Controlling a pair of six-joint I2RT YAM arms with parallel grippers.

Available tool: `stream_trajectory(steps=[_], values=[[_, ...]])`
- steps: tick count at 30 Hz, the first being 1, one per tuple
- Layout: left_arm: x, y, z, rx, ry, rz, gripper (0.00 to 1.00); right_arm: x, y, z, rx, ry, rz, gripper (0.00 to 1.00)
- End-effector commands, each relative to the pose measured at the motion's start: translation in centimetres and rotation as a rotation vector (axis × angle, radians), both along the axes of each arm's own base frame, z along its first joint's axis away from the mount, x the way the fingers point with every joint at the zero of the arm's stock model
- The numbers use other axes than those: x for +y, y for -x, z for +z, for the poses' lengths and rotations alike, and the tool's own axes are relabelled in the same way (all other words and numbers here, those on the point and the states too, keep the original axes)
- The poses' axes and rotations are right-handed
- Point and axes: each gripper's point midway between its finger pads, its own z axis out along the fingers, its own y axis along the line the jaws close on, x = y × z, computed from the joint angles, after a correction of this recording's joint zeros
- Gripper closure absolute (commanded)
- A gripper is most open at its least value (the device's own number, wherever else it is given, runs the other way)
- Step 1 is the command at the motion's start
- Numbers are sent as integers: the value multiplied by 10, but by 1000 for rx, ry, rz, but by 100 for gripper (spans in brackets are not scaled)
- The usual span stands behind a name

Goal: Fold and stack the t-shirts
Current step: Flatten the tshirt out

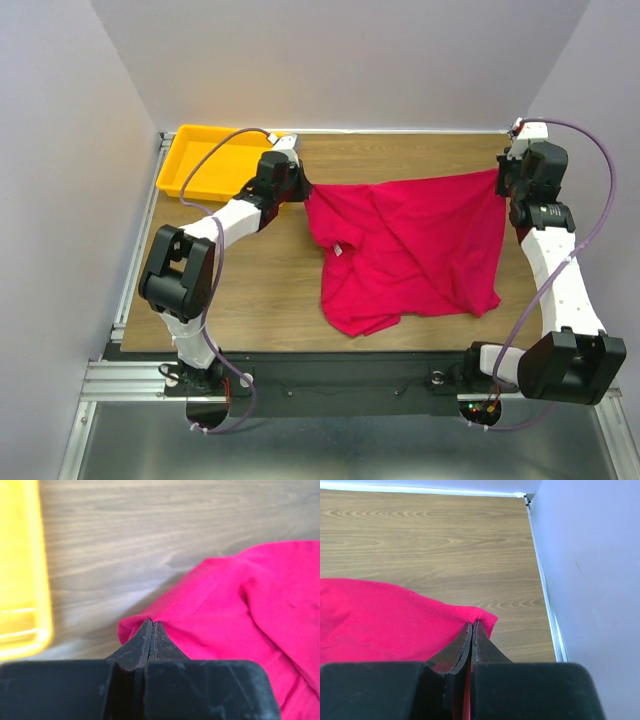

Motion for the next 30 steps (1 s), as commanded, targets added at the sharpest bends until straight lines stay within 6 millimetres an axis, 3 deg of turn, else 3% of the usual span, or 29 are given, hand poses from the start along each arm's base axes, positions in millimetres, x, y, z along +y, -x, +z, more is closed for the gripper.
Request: stream_trajectory(steps=[1, 8, 9, 15, 19, 21, 22, 23, 28, 30], values=[[7, 0, -7, -7, -15, -17, 100, -14, -7, 37, -120, 16, -55, 100], [-3, 5, -13, 6, 18, -80, 100, -22, -1, 27, -94, 51, -62, 99], [-3, 11, -19, 18, 19, -90, 100, -23, 1, 27, -92, 65, -58, 99], [-1, 39, -7, -42, 37, -165, 100, -21, 15, 6, -28, 140, -4, 99], [-10, 86, -8, -23, 94, -298, 100, -19, 36, -23, 69, 221, 56, 100], [-16, 106, 4, -28, 131, -348, 100, -20, 47, -27, 88, 249, 66, 99], [-28, 128, 4, -3, 164, -413, 100, -20, 53, -40, 123, 267, 80, 99], [-34, 139, 4, 11, 173, -441, 100, -21, 57, -44, 132, 278, 81, 99], [-80, 221, -23, 185, 188, -646, 100, -24, 72, -66, 186, 311, 84, 100], [-88, 240, -39, 256, 179, -668, 100, -26, 75, -75, 207, 315, 83, 99]])
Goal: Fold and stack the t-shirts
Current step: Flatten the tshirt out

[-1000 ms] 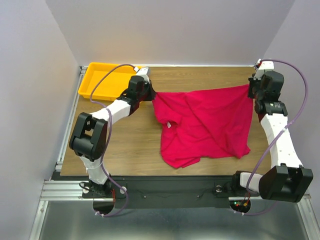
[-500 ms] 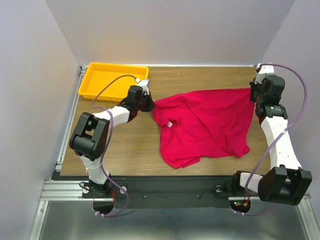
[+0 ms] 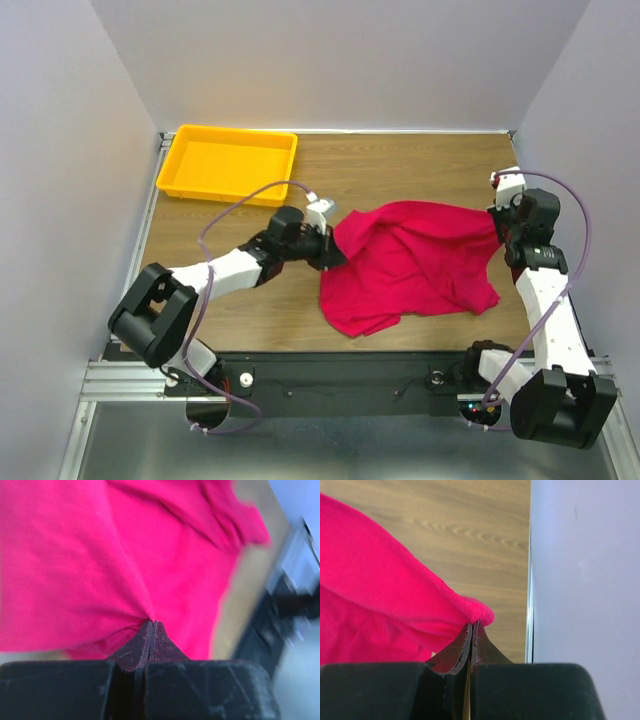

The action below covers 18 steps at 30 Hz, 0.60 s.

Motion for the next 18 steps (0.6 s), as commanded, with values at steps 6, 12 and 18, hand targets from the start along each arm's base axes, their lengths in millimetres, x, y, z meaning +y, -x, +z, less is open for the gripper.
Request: stream_trajectory(steps=[6, 12, 18], values=[[-55, 98, -46, 194, -66, -256, 94, -6, 2, -10, 31, 34, 11, 99], [-42, 54, -4, 12, -91, 33, 54, -3, -5, -12, 37, 9, 21, 99], [15, 17, 42, -37, 24, 396, 28, 2, -10, -13, 36, -24, 36, 99]])
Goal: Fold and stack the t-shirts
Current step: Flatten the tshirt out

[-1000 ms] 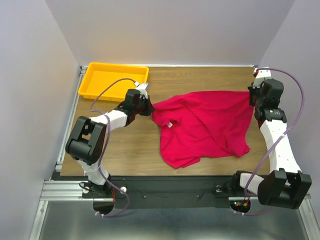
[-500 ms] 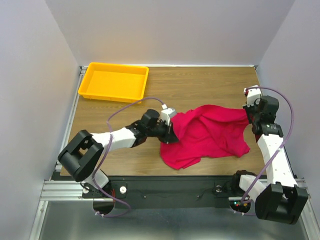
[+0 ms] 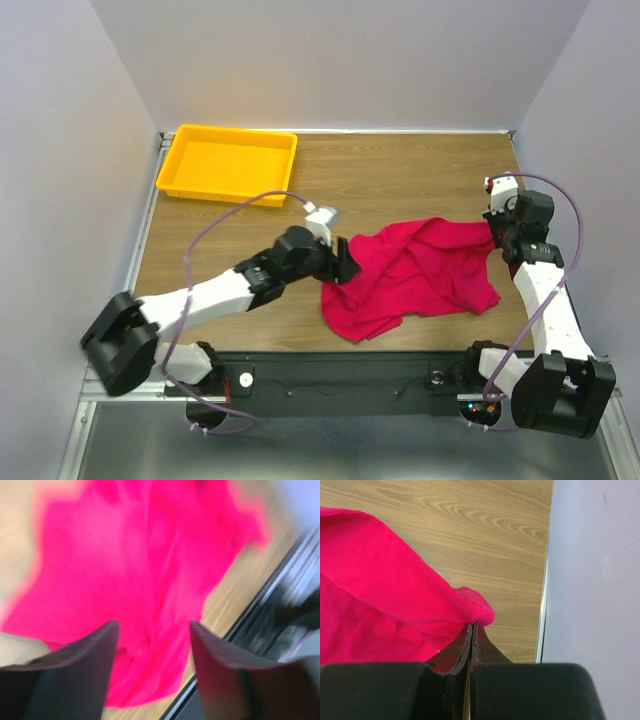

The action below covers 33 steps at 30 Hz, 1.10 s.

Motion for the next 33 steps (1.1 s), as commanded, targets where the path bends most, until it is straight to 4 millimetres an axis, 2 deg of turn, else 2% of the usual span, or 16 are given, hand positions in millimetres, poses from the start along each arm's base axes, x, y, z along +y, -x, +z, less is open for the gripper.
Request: stream_trajectory(steps=[1, 2, 3, 4, 5, 7, 9, 17, 26, 29, 30, 32, 33], values=[[43, -34, 19, -21, 78, 288, 27, 1, -13, 19, -65, -26, 6, 100], [56, -45, 17, 20, 111, 355, 27, 2, -14, 18, -64, -30, 7, 99], [58, -43, 9, 65, 122, 350, 27, 3, -15, 18, -63, -39, 8, 99], [67, -44, -8, 123, 114, 381, 27, 3, -15, 17, -62, -41, 5, 99], [75, -52, -13, 162, 142, 423, 28, 2, -16, 18, -63, -45, 4, 99], [78, -50, -29, 239, 151, 434, 28, 7, -18, 17, -62, -66, 25, 99], [80, -53, -36, 282, 174, 462, 28, 7, -19, 16, -61, -70, 24, 100], [73, -56, -69, 482, 191, 550, 30, 10, -20, 11, -48, -85, 30, 99], [62, -71, -95, 571, 182, 604, 36, 12, -21, 10, -48, -95, 33, 99], [60, -78, -99, 573, 177, 615, 44, 11, -20, 11, -51, -92, 33, 99], [58, -78, -99, 572, 175, 613, 59, 11, -20, 11, -49, -90, 32, 99], [60, -81, -97, 555, 171, 620, 70, 10, -20, 13, -54, -83, 31, 99], [63, -81, -98, 550, 161, 631, 79, 10, -20, 13, -54, -81, 32, 99]])
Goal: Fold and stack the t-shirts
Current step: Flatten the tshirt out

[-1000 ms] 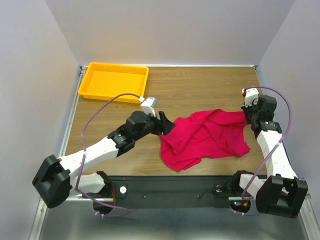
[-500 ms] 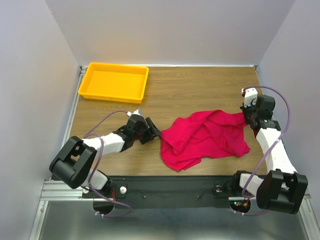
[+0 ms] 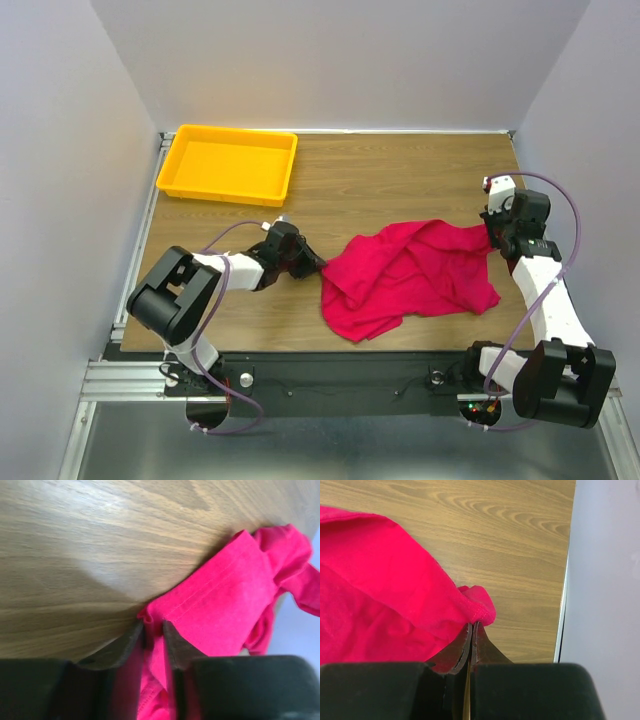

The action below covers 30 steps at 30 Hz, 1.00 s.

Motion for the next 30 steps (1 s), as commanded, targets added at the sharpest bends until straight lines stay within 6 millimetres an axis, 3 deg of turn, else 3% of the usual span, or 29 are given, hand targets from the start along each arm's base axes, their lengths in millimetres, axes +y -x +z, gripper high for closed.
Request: stream_trajectory(steps=[1, 3, 7, 10, 18, 21, 23, 25, 30], values=[[7, -12, 7, -37, -40, 45, 80, -5, -13, 31, -89, 15, -10, 99], [14, -16, 14, -72, -90, 44, 87, -5, -13, 30, -86, 14, -8, 99], [30, -36, 35, -196, -229, 46, 89, -5, -19, 32, -90, 10, -4, 100], [28, -57, 69, -318, -285, 5, 89, -5, -28, 41, -106, 0, 0, 99], [22, -102, 117, -542, -363, -98, 90, 0, -60, 65, -154, -48, 28, 99], [24, -133, 136, -619, -404, -77, 98, -3, -81, 73, -182, -63, 22, 99], [28, -160, 149, -667, -436, -42, 100, -9, -97, 83, -225, -63, -5, 99], [31, -188, 160, -709, -447, 1, 100, -16, -115, 80, -246, -69, -43, 99], [30, -238, 165, -749, -481, 42, 100, -44, -157, 72, -317, -37, -141, 99]])
